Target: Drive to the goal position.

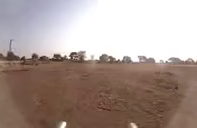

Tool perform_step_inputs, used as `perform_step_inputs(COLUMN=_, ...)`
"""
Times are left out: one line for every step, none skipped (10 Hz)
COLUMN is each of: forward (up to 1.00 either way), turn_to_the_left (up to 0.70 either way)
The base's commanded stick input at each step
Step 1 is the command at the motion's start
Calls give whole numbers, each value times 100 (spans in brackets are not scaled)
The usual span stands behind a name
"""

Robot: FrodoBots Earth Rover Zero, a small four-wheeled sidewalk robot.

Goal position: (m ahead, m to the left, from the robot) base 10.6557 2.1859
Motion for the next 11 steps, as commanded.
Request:
perform_step_inputs(forward=70, turn_to_the_left=0)
perform_step_inputs(forward=70, turn_to_the_left=0)
perform_step_inputs(forward=70, turn_to_the_left=0)
perform_step_inputs(forward=70, turn_to_the_left=0)
perform_step_inputs(forward=70, turn_to_the_left=0)
perform_step_inputs(forward=70, turn_to_the_left=0)
perform_step_inputs(forward=70, turn_to_the_left=0)
perform_step_inputs(forward=70, turn_to_the_left=0)
perform_step_inputs(forward=70, turn_to_the_left=0)
perform_step_inputs(forward=70, turn_to_the_left=0)
perform_step_inputs(forward=70, turn_to_the_left=0)
